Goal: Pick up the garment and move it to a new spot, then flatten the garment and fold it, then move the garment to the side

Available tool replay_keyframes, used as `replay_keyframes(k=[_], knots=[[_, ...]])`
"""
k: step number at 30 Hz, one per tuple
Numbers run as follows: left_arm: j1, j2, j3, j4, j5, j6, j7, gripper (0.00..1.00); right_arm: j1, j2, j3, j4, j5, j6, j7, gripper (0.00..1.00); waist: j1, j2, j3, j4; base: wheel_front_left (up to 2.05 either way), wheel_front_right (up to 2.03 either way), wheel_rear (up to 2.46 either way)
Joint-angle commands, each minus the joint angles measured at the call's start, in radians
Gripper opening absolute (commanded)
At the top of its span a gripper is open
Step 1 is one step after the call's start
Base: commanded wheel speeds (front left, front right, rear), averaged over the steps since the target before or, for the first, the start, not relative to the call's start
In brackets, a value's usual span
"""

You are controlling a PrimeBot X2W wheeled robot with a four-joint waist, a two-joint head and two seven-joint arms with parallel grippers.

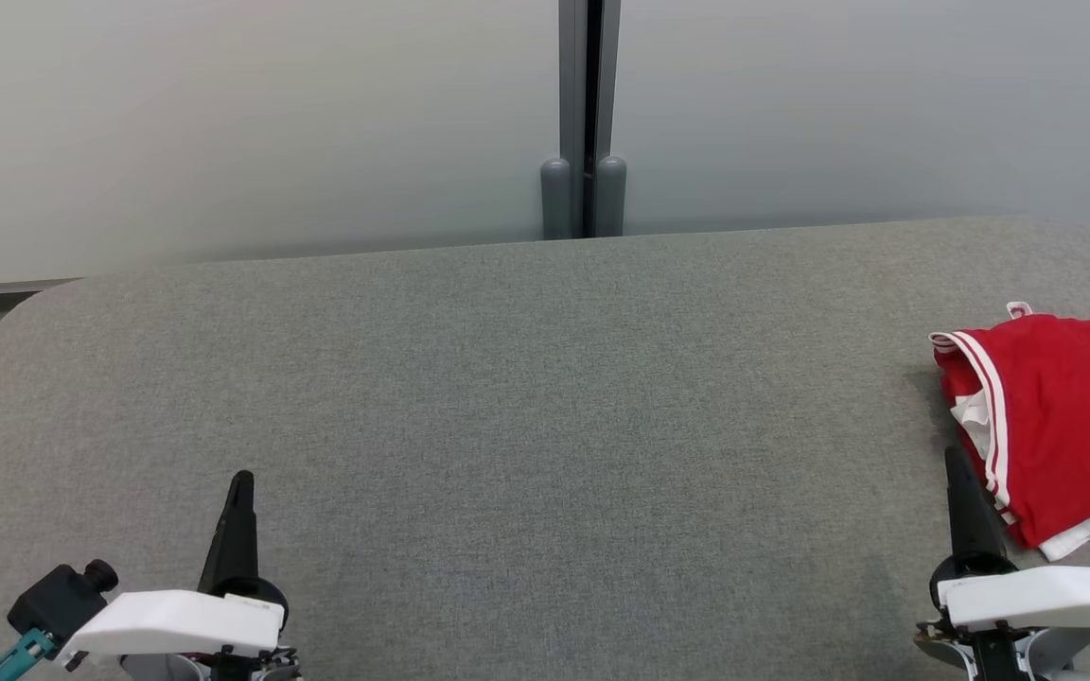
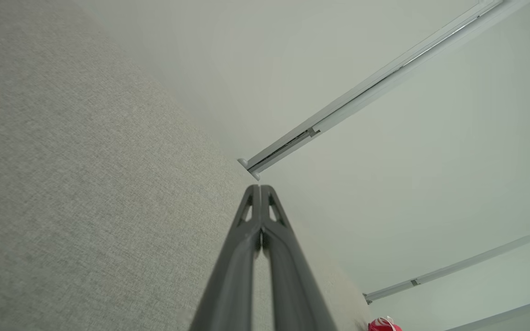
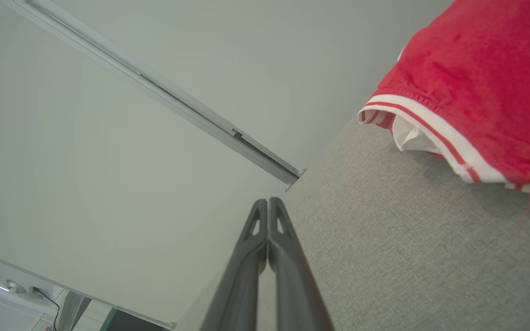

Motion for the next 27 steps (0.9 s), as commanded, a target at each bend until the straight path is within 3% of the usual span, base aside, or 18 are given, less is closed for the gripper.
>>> replay_keyframes(k=[1, 27], knots=[[-0.026, 0.009, 0.008, -0.008, -0.018, -0.008, 0.005, 0.0, -0.024, -0.007, -0.006, -0.011, 0.022, -0.001, 0.007, 0.0, 0.0, 0.0, 0.0, 0.0, 0.0, 0.0, 0.0], [-0.059, 0.009, 0.061, 0.011, -0.275, -0.044, 0.078, 0.0, -0.033, -0.007, -0.055, -0.008, 0.291, -0.001, 0.081, 0.0, 0.0, 0.0, 0.002, -0.002, 0.0, 0.0, 0.0]])
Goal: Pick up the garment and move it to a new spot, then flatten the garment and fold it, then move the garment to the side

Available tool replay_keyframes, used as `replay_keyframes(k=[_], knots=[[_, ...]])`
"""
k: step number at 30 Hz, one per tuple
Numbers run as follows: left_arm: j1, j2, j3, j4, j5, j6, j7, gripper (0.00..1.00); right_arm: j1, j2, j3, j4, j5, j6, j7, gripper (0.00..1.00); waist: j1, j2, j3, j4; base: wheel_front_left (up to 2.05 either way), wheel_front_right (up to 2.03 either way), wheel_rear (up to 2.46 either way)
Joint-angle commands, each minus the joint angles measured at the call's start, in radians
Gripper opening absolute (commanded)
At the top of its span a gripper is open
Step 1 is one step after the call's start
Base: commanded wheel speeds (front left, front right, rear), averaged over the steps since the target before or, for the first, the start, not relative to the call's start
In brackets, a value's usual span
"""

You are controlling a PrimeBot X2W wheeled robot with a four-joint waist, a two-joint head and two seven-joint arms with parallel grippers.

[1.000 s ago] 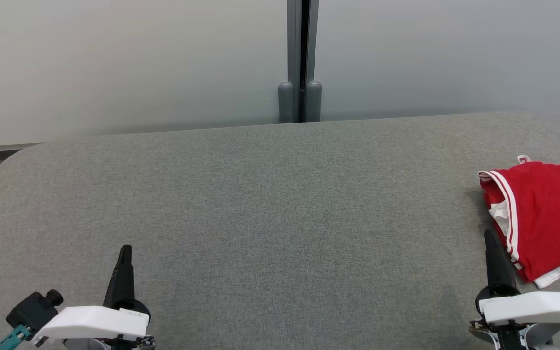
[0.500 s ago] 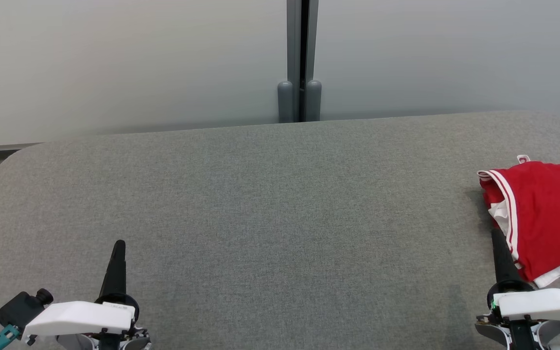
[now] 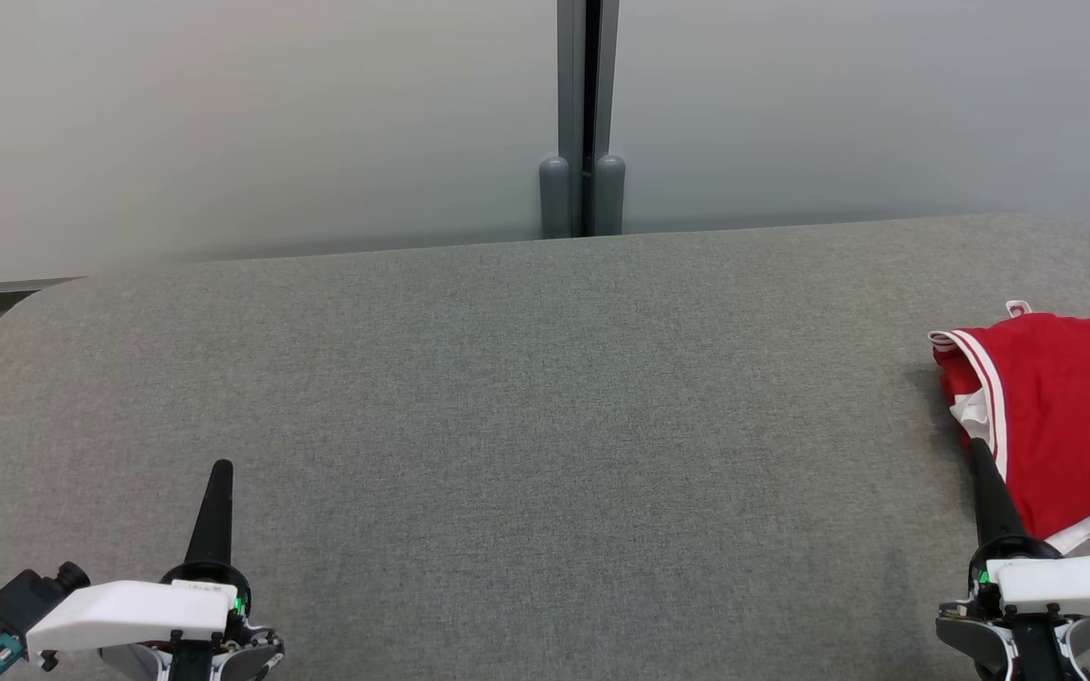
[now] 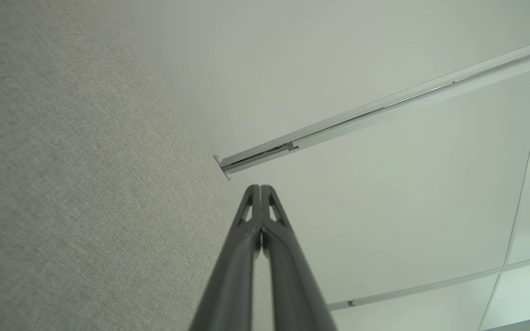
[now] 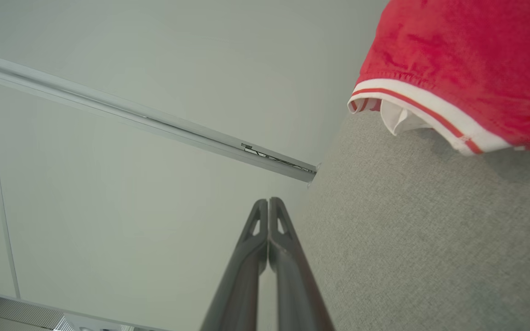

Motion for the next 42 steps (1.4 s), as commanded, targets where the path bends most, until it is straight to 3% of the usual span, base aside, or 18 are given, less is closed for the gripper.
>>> replay_keyframes(k=[1, 42], knots=[[-0.032, 0.006, 0.01, -0.004, -0.026, -0.01, 0.006, 0.0, -0.015, -0.005, -0.006, -0.008, 0.029, 0.0, 0.009, 0.0, 0.0, -0.0001, 0.0, 0.0, 0.0, 0.0, 0.0], [-0.063, 0.002, 0.074, 0.019, -0.306, -0.049, 0.093, 0.0, -0.026, 0.001, -0.069, -0.002, 0.323, 0.0, 0.097, 0.0, 0.0, -0.0001, 0.003, -0.003, 0.0, 0.0, 0.0]])
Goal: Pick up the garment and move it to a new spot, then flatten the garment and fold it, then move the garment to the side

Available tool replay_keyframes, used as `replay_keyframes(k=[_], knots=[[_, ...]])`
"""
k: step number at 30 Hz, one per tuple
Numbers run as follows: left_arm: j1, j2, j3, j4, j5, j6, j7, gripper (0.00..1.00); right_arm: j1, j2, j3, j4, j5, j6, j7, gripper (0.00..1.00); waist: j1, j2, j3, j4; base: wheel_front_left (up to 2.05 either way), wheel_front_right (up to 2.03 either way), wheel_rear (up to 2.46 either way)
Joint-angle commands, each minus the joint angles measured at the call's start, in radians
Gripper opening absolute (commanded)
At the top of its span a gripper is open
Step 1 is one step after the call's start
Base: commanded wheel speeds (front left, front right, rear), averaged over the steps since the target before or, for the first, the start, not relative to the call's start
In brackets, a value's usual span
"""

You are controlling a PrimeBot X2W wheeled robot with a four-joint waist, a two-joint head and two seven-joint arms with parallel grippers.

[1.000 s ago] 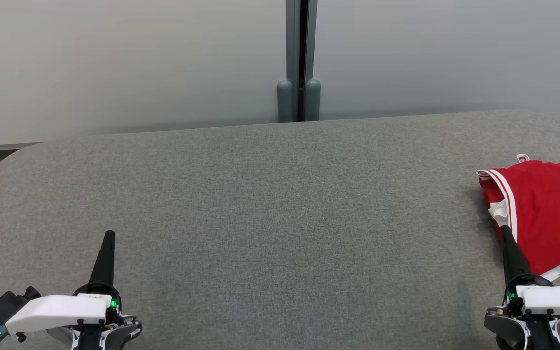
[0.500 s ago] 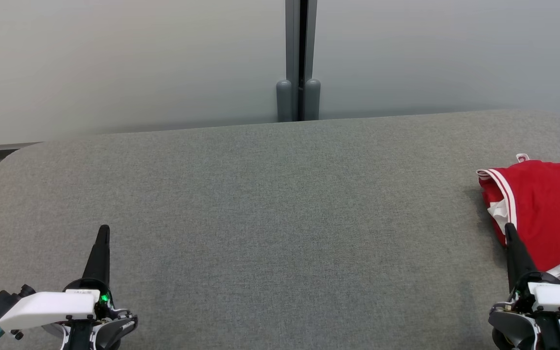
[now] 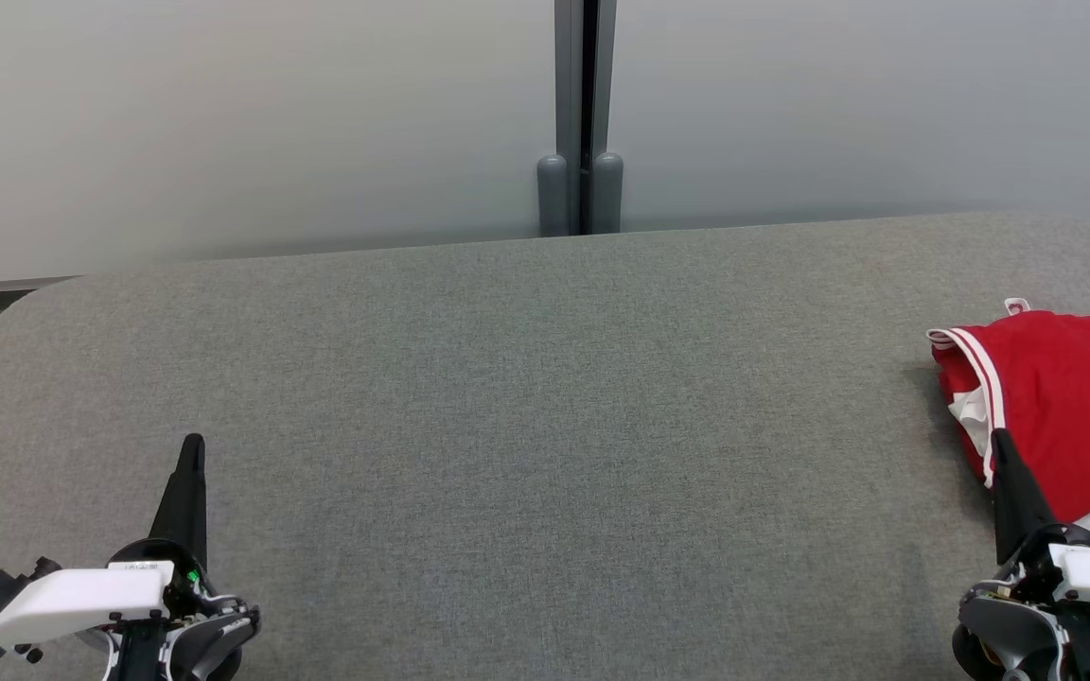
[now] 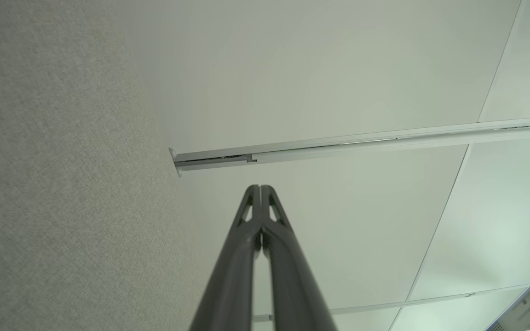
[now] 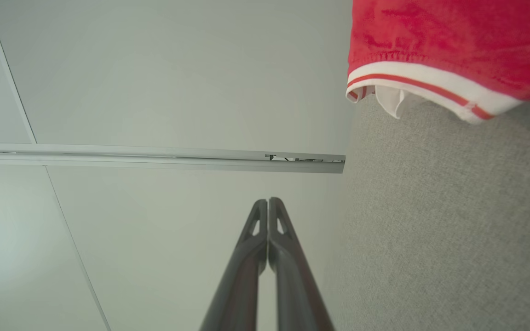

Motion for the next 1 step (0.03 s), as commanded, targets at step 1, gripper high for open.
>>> replay_keyframes(k=[1], knots=[[-0.021, 0.005, 0.008, 0.001, -0.015, -0.01, 0.005, 0.0, -0.008, -0.001, -0.003, -0.002, 0.021, 0.0, 0.007, 0.0, -0.0001, 0.0, 0.0, 0.0, 0.0, 0.0, 0.0]])
